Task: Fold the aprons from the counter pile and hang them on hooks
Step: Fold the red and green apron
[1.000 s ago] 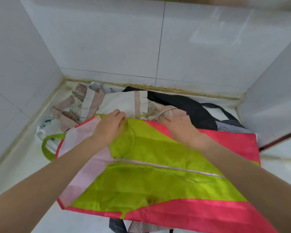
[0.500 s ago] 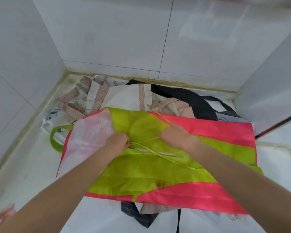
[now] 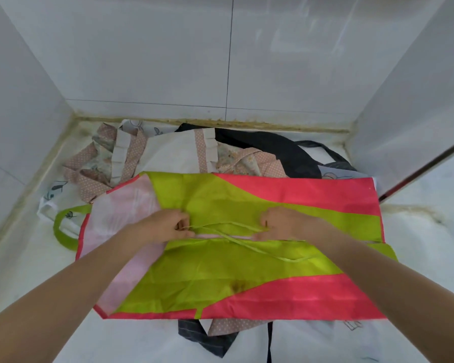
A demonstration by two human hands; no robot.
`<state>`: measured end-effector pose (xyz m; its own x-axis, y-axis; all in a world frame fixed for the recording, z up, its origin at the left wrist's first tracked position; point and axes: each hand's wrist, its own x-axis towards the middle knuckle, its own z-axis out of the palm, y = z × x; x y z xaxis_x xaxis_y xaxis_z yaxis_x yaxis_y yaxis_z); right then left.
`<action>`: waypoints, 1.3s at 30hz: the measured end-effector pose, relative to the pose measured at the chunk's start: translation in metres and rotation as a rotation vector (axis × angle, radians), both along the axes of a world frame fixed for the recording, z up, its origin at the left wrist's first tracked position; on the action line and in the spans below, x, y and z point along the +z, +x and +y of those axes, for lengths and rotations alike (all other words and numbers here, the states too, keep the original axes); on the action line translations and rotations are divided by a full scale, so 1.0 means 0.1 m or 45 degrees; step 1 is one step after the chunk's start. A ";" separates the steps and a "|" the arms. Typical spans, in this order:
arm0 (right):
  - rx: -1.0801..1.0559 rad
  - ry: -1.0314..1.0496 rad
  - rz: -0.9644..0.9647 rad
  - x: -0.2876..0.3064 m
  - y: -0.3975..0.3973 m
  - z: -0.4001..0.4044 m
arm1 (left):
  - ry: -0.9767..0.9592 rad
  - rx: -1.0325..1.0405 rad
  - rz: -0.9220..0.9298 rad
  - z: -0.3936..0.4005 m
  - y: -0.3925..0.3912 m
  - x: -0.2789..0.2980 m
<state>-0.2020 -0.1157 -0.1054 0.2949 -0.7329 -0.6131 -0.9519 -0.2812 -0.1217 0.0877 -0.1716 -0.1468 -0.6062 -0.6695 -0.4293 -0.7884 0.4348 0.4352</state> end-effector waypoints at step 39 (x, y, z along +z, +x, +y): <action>-0.387 -0.738 0.351 0.78 -0.67 -0.47 | -0.927 0.251 -0.323 -0.56 -0.56 1.22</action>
<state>-0.2693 -0.1622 -0.0273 -0.0844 -0.9889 -0.1220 -0.9730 0.0554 0.2241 0.0317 -0.2278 -0.0251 -0.3898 -0.9196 0.0487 -0.9174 0.3832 -0.1077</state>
